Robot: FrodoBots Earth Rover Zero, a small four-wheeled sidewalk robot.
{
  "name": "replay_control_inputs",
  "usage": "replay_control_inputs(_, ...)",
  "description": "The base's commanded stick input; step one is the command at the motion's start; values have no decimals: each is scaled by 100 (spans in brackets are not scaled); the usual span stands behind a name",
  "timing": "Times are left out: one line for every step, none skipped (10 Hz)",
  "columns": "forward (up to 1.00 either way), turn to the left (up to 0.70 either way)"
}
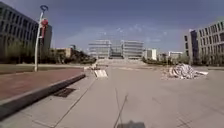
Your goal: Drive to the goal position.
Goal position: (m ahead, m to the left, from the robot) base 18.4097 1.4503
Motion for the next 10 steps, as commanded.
replay_control_inputs(70, 1)
replay_control_inputs(70, 1)
replay_control_inputs(70, 1)
replay_control_inputs(70, 1)
replay_control_inputs(70, 1)
replay_control_inputs(70, 1)
replay_control_inputs(70, 1)
replay_control_inputs(70, 1)
replay_control_inputs(70, 1)
replay_control_inputs(70, 1)
